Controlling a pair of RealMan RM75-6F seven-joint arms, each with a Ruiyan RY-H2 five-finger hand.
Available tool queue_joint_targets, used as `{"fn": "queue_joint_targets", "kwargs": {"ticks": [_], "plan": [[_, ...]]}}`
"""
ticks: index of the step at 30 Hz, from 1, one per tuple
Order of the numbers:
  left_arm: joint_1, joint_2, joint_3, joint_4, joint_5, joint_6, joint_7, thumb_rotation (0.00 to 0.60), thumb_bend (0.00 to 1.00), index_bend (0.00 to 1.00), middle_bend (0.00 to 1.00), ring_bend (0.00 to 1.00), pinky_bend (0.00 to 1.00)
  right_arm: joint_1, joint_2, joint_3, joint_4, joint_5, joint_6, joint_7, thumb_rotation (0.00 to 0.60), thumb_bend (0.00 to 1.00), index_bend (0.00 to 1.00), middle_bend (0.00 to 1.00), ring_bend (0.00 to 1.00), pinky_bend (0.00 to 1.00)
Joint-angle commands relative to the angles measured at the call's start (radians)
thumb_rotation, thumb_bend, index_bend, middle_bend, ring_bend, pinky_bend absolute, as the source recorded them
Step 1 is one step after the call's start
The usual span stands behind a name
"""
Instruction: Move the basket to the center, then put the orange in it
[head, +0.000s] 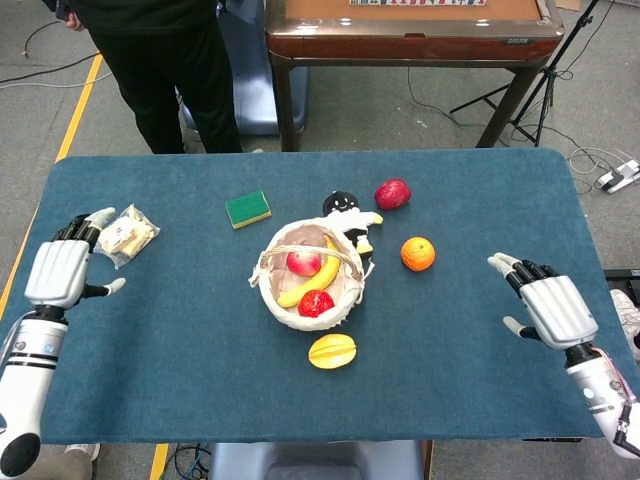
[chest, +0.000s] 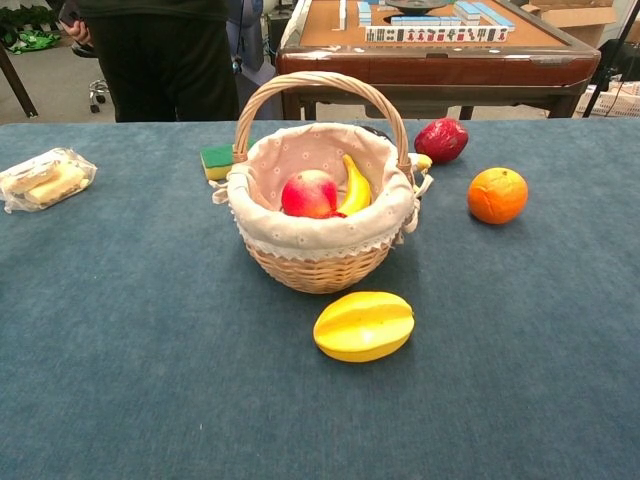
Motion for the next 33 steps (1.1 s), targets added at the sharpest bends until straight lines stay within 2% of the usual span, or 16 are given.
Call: {"fn": "queue_joint_targets", "kwargs": {"ticks": [1, 5, 10, 17, 33], "plan": [[0.039, 0.019, 0.018, -0.001, 0.034, 0.022, -0.022, 0.600, 0.12, 0.12, 0.14, 0.11, 0.22, 0.036, -0.017, 0.009, 0.012, 0.027, -0.045, -0.005, 0.600, 0.16, 0.09, 0.17, 0.21, 0.35], [0.084, 0.039, 0.033, -0.007, 0.076, 0.054, -0.031, 0.600, 0.12, 0.12, 0.14, 0.11, 0.21, 0.086, -0.040, 0.020, 0.029, 0.044, -0.106, -0.003, 0.600, 0.16, 0.00, 0.17, 0.21, 0.35], [0.131, 0.066, 0.045, -0.030, 0.125, 0.089, -0.046, 0.600, 0.12, 0.12, 0.14, 0.11, 0.20, 0.162, -0.079, 0.038, 0.067, 0.097, -0.206, -0.027, 0.600, 0.16, 0.00, 0.15, 0.19, 0.35], [0.189, 0.104, 0.049, -0.069, 0.175, 0.132, -0.064, 0.600, 0.12, 0.12, 0.14, 0.11, 0.19, 0.283, -0.193, 0.068, 0.203, 0.252, -0.360, -0.091, 0.600, 0.15, 0.00, 0.10, 0.15, 0.35], [0.258, 0.128, 0.028, -0.093, 0.214, 0.163, -0.078, 0.600, 0.12, 0.13, 0.14, 0.11, 0.19, 0.466, -0.420, 0.074, 0.505, 0.440, -0.518, -0.183, 0.600, 0.14, 0.01, 0.12, 0.14, 0.35]]}}
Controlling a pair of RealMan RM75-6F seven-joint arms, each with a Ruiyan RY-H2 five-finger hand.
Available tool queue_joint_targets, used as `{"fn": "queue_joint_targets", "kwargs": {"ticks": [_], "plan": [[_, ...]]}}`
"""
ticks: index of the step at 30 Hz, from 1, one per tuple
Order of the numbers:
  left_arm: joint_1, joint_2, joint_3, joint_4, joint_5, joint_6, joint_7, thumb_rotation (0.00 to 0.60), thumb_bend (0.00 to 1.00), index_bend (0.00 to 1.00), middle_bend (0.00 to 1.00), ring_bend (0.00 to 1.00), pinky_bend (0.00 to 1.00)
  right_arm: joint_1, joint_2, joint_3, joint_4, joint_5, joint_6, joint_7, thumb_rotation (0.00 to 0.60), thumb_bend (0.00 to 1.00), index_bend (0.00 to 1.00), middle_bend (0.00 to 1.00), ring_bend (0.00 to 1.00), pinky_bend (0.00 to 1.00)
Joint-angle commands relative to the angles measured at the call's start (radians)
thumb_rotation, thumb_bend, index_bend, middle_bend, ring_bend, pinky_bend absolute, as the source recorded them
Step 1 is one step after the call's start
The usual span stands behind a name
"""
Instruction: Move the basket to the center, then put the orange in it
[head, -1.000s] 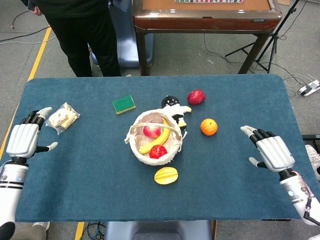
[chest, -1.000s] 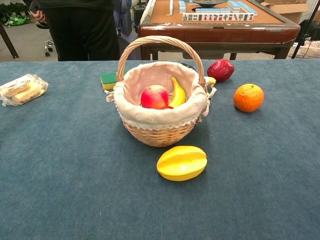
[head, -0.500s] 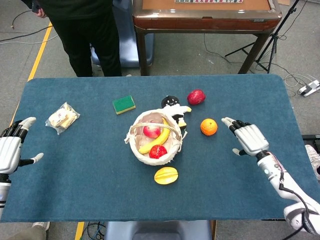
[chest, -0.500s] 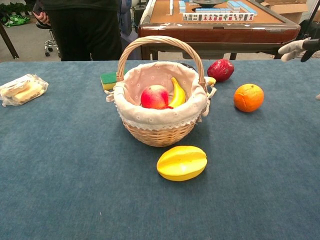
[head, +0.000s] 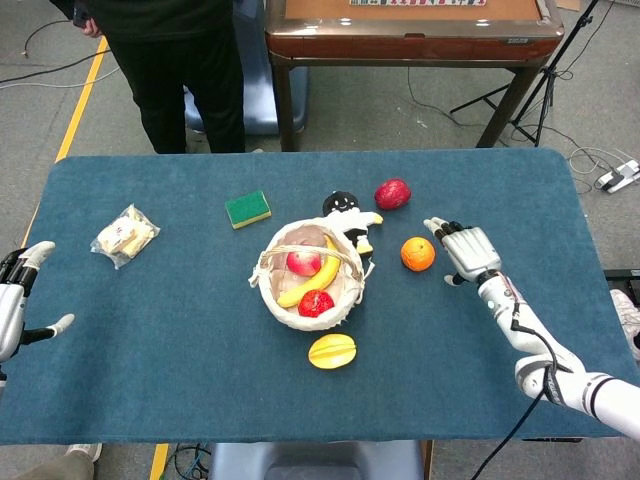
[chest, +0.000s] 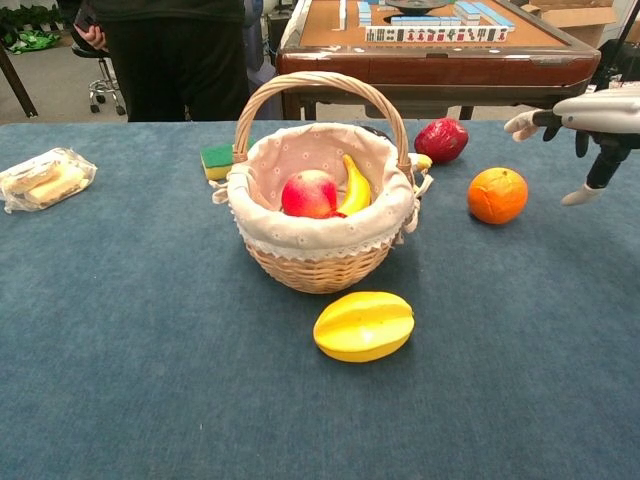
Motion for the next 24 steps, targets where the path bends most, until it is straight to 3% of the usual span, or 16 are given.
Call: {"fn": "queue_joint_targets", "kwargs": {"ticks": [1, 9, 14, 19, 24], "plan": [[0.003, 0.000, -0.004, 0.000, 0.002, -0.005, -0.010, 0.600, 0.12, 0.13, 0.14, 0.11, 0.19, 0.039, -0.047, -0.003, 0.057, 0.029, -0.034, -0.017, 0.600, 0.14, 0.03, 0.13, 0.14, 0.35], [0.009, 0.005, -0.020, 0.002, 0.009, -0.030, -0.045, 0.600, 0.12, 0.13, 0.14, 0.11, 0.19, 0.087, -0.130, -0.016, 0.152, 0.086, -0.063, -0.034, 0.600, 0.18, 0.14, 0.18, 0.17, 0.37], [0.018, 0.007, -0.026, 0.001, 0.015, -0.031, -0.056, 0.600, 0.12, 0.13, 0.14, 0.11, 0.19, 0.102, -0.146, -0.032, 0.170, 0.102, -0.074, -0.049, 0.600, 0.28, 0.23, 0.23, 0.22, 0.41], [0.025, 0.006, -0.035, 0.006, 0.016, -0.033, -0.064, 0.600, 0.12, 0.13, 0.14, 0.11, 0.19, 0.094, -0.111, -0.043, 0.107, 0.087, -0.036, -0.053, 0.600, 0.38, 0.37, 0.33, 0.33, 0.54], [0.029, 0.004, -0.041, 0.007, 0.021, -0.036, -0.060, 0.600, 0.12, 0.13, 0.14, 0.11, 0.19, 0.057, 0.006, -0.048, -0.079, 0.024, 0.031, -0.023, 0.600, 0.39, 0.40, 0.36, 0.37, 0.58]]}}
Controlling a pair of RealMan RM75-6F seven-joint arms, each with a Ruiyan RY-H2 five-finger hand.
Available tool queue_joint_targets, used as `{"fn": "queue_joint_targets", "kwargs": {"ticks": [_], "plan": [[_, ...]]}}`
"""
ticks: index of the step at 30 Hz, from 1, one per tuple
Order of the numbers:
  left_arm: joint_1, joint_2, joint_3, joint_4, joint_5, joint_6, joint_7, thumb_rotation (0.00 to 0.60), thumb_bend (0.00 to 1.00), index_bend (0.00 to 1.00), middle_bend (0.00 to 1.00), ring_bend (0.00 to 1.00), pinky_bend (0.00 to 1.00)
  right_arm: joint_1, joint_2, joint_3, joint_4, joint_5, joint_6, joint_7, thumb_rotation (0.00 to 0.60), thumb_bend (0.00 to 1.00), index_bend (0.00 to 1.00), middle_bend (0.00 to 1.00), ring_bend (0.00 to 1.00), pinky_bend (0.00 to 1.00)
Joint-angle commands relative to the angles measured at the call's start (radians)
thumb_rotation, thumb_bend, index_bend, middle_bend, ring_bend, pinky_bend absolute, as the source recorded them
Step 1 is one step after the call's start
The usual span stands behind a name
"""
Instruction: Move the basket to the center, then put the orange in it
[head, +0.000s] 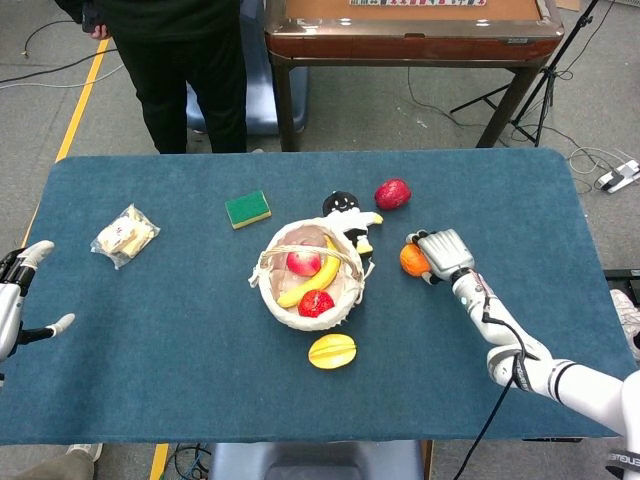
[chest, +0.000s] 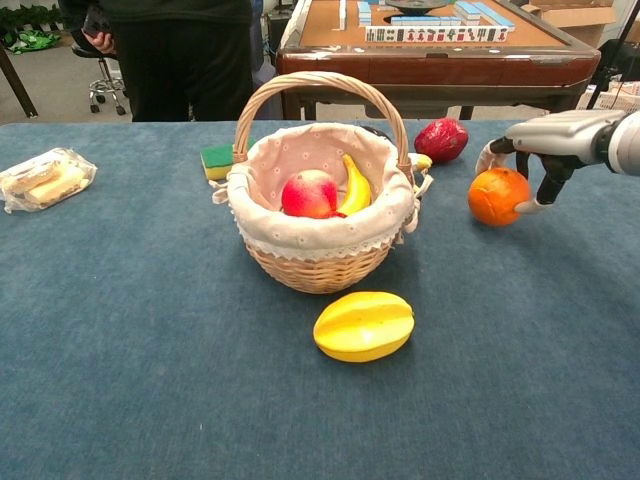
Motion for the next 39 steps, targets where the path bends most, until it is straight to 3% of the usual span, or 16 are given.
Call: {"fn": "queue_joint_targets", "kwargs": {"ticks": [1, 5, 14, 26, 35, 39], "plan": [[0.001, 0.000, -0.003, -0.001, 0.000, -0.001, 0.002, 0.600, 0.12, 0.13, 0.14, 0.11, 0.19, -0.038, 0.114, -0.008, -0.172, -0.071, 0.066, 0.033, 0.600, 0.39, 0.40, 0.36, 0.37, 0.58], [0.002, 0.000, -0.010, -0.007, 0.000, -0.006, 0.002, 0.600, 0.12, 0.13, 0.14, 0.11, 0.19, -0.076, 0.222, -0.015, -0.334, -0.167, 0.126, 0.080, 0.600, 0.39, 0.40, 0.36, 0.37, 0.58], [0.001, 0.002, -0.021, -0.016, 0.007, -0.015, 0.007, 0.600, 0.12, 0.13, 0.14, 0.11, 0.19, -0.125, 0.342, -0.038, -0.537, -0.353, 0.195, 0.209, 0.600, 0.39, 0.40, 0.36, 0.37, 0.58], [0.015, 0.015, -0.029, -0.026, 0.015, -0.008, -0.004, 0.600, 0.12, 0.13, 0.14, 0.11, 0.19, -0.115, 0.310, -0.051, -0.567, -0.533, 0.242, 0.342, 0.600, 0.39, 0.40, 0.37, 0.37, 0.58], [0.024, 0.016, -0.033, -0.023, 0.029, 0.001, -0.019, 0.600, 0.12, 0.13, 0.14, 0.11, 0.19, -0.081, 0.238, -0.029, -0.544, -0.575, 0.268, 0.316, 0.600, 0.39, 0.40, 0.36, 0.37, 0.58], [0.028, 0.020, -0.036, -0.023, 0.031, 0.002, -0.027, 0.600, 0.12, 0.13, 0.14, 0.11, 0.19, -0.065, 0.188, -0.024, -0.508, -0.579, 0.267, 0.283, 0.600, 0.38, 0.40, 0.32, 0.33, 0.56]]}}
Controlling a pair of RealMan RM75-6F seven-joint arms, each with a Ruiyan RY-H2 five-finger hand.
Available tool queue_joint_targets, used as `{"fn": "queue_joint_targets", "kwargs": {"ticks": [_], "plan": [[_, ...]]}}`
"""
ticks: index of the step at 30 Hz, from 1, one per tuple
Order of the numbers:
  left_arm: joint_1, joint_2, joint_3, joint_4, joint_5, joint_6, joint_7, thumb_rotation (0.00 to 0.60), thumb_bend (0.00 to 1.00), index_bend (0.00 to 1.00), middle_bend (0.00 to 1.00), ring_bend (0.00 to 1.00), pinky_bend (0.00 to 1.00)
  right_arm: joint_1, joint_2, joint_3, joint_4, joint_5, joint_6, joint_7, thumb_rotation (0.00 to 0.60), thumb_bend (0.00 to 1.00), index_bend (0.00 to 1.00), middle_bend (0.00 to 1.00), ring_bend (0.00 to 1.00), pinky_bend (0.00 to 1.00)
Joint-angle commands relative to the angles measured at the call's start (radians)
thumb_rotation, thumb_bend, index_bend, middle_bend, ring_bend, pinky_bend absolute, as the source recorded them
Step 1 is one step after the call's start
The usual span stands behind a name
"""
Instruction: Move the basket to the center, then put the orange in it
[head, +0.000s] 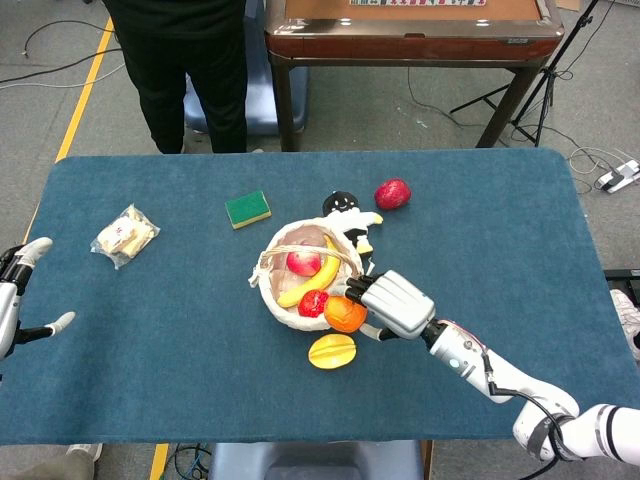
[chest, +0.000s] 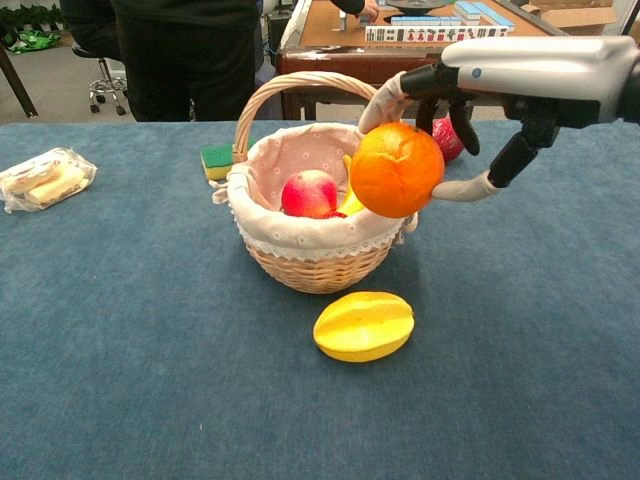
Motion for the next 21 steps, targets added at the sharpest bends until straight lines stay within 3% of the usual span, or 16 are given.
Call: {"fn": "queue_joint_targets", "kwargs": {"ticks": [1, 11, 21], "plan": [[0.002, 0.003, -0.001, -0.001, 0.002, 0.001, -0.002, 0.600, 0.12, 0.13, 0.14, 0.11, 0.19, 0.016, -0.042, 0.007, 0.032, -0.005, 0.003, -0.034, 0.600, 0.38, 0.40, 0.30, 0.31, 0.54], [0.011, 0.003, -0.004, 0.017, 0.020, 0.010, -0.035, 0.600, 0.12, 0.13, 0.14, 0.11, 0.19, 0.053, -0.117, 0.029, 0.069, 0.012, 0.001, -0.095, 0.600, 0.38, 0.15, 0.11, 0.11, 0.27], [0.011, 0.013, -0.003, 0.022, 0.020, -0.007, -0.037, 0.600, 0.12, 0.13, 0.14, 0.11, 0.18, 0.055, -0.089, 0.022, 0.032, 0.014, 0.012, -0.111, 0.600, 0.38, 0.14, 0.09, 0.09, 0.23]]}}
